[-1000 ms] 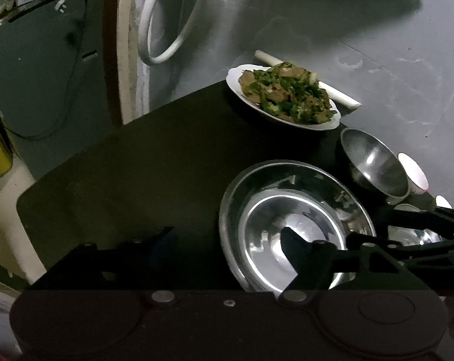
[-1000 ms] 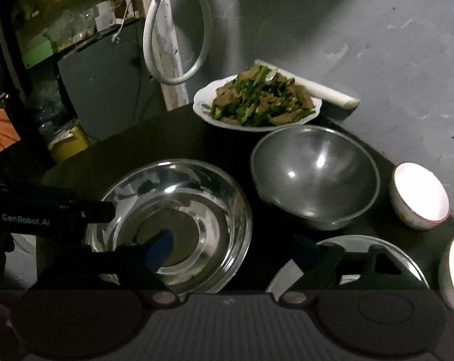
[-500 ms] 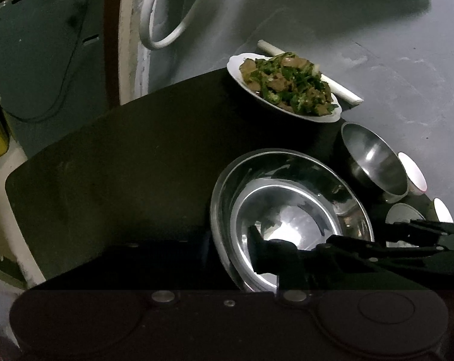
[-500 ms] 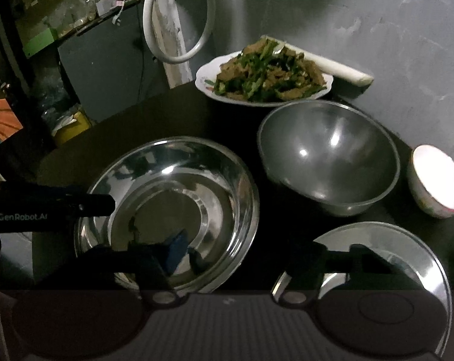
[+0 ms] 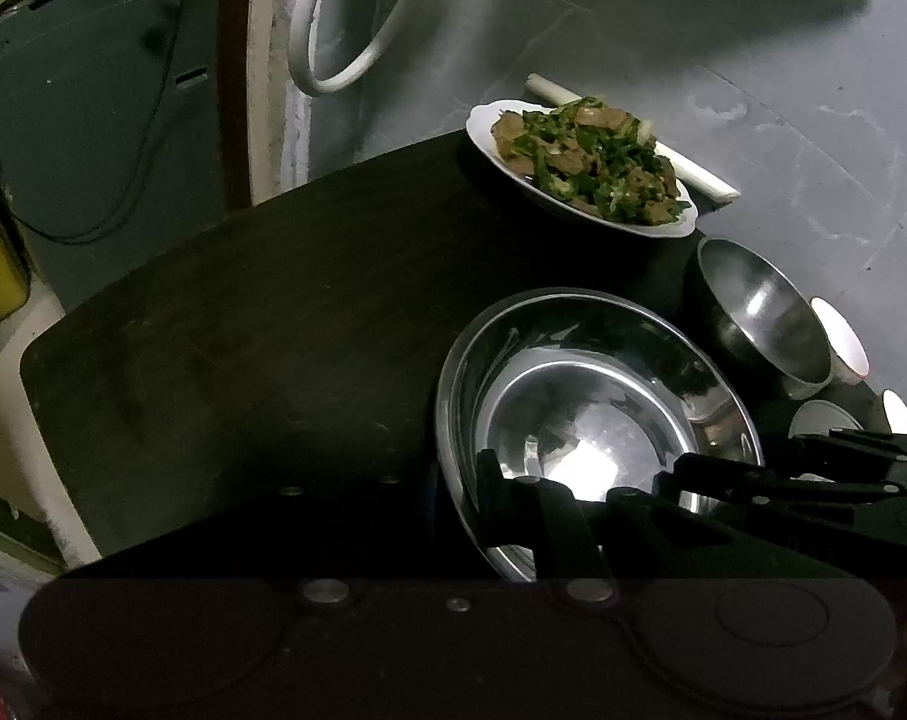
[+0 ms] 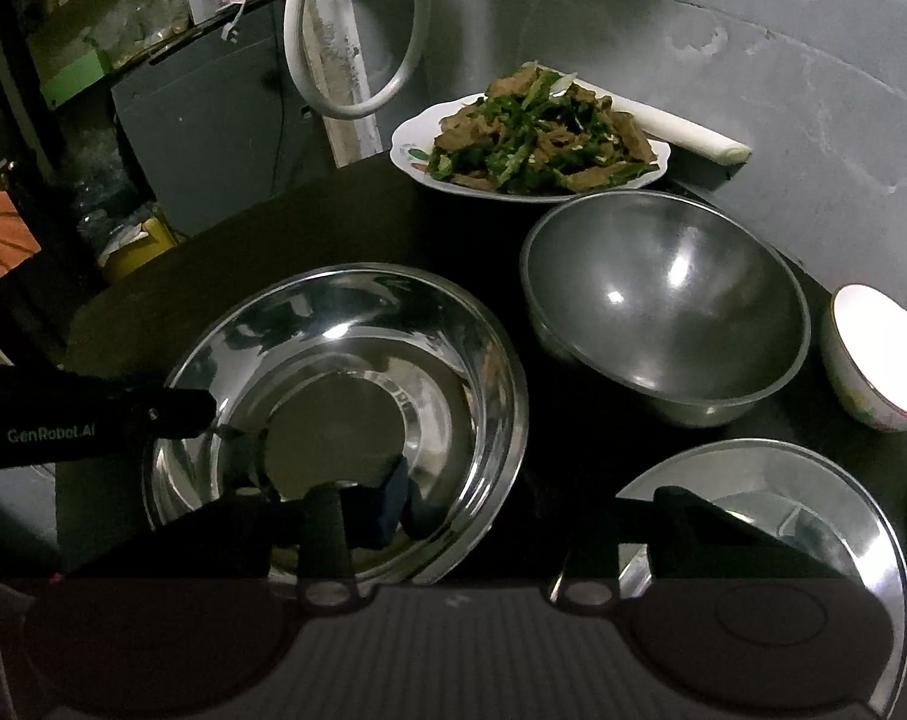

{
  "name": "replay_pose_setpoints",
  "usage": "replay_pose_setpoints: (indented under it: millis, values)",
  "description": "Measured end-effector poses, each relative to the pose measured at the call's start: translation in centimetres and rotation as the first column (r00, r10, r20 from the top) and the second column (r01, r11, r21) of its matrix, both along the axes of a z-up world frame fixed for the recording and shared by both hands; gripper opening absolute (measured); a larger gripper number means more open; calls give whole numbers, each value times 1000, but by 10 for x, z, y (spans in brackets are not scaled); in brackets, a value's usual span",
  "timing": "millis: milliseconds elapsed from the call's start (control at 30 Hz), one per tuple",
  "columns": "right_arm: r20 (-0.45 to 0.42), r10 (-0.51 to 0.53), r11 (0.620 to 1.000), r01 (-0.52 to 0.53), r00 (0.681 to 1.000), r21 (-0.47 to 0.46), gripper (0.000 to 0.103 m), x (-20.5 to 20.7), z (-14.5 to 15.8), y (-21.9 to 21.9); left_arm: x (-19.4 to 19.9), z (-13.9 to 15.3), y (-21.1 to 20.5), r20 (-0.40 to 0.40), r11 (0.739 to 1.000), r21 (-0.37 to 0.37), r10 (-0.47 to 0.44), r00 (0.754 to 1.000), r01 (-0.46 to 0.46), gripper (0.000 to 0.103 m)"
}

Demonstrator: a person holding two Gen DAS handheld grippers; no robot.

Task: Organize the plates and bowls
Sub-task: 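Lift the steel basin with both tools and carry it toward the table edge, then lower the steel basin onto the table and open both tools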

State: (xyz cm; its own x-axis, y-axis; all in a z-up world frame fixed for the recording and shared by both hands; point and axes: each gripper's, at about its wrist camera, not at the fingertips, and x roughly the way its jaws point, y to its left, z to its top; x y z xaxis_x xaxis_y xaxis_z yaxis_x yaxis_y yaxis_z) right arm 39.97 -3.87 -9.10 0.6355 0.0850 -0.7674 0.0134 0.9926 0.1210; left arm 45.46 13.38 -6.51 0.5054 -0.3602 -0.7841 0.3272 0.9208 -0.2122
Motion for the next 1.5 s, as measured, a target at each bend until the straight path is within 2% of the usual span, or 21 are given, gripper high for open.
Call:
replay_pose_setpoints:
  millis: [100, 500, 767, 900, 1067, 1300, 1500]
  values:
    - [-1, -4, 1000, 4, 1000, -4, 32, 1, 1, -1, 0, 0, 0, -1, 1000, -4, 7, 1000, -7, 13]
    - [-15, 18, 1000, -17, 1000, 14, 33, 7, 3, -6, 0, 0, -1, 4, 1000, 5, 13, 1000, -13, 13]
    - [-5, -1, 1000, 1, 1000, 27, 24, 4, 2, -10, 1, 0, -1, 4, 1000, 8, 15, 1000, -15, 13]
    - [-5, 0, 999, 0, 1000, 42, 24, 4, 1, -13, 1, 0, -2, 3, 1000, 13, 14, 1000, -14, 13]
    - [-4, 12, 1000, -12, 1000, 16, 25, 5, 2, -10, 2, 0, -3, 1, 1000, 19, 15, 1000, -15, 13]
    - [-3, 32, 999, -32, 999, -9, 33, 8, 3, -5, 2, 0, -5, 0, 1000, 26, 15, 1000, -15, 13]
    - [6, 20, 1000, -20, 1000, 5, 21, 7, 2, -8, 4, -2, -5, 6, 999, 33, 27, 1000, -27, 13]
